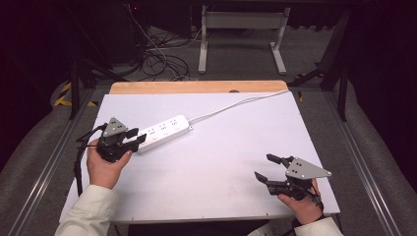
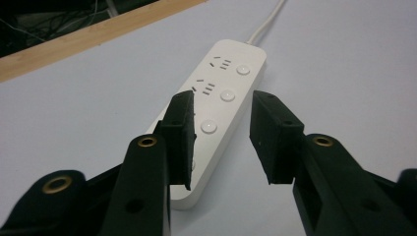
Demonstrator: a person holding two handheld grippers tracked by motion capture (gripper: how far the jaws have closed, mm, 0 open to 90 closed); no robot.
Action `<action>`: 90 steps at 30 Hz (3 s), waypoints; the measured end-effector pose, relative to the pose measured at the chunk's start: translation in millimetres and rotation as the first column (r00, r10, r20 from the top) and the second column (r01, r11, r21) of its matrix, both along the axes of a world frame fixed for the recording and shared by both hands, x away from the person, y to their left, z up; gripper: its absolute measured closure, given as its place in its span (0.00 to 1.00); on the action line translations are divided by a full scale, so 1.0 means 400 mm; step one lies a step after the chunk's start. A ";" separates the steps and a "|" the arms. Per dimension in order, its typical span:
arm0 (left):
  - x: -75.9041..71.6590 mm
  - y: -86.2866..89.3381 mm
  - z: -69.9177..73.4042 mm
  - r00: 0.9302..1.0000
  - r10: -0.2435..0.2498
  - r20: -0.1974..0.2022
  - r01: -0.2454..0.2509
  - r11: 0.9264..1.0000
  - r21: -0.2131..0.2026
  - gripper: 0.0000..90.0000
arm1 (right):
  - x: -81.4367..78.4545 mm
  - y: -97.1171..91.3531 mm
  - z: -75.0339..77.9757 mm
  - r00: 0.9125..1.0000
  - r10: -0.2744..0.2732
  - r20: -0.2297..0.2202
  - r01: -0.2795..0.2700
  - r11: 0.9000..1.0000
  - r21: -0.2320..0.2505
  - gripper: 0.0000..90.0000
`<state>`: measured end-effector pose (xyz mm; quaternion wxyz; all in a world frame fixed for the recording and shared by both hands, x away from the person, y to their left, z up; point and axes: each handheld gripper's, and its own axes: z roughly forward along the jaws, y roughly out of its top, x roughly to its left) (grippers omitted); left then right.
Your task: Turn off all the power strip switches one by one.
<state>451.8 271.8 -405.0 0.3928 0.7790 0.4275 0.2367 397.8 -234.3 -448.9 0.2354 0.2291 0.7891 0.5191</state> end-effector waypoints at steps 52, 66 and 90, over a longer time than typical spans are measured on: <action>0.145 -0.007 -0.093 0.944 0.111 -0.310 -0.072 0.988 0.134 1.00 | 0.001 0.001 -0.003 1.000 0.013 -0.017 -0.013 1.000 -0.006 0.33; 0.140 -0.006 -0.100 0.948 0.103 -0.300 -0.067 0.989 0.128 1.00 | 0.001 0.001 -0.003 1.000 0.015 -0.016 -0.015 1.000 -0.003 0.33; 0.113 0.015 -0.065 0.979 0.130 -0.158 -0.129 0.991 0.018 1.00 | 0.001 0.001 -0.003 1.000 0.014 -0.017 -0.014 1.000 -0.003 0.33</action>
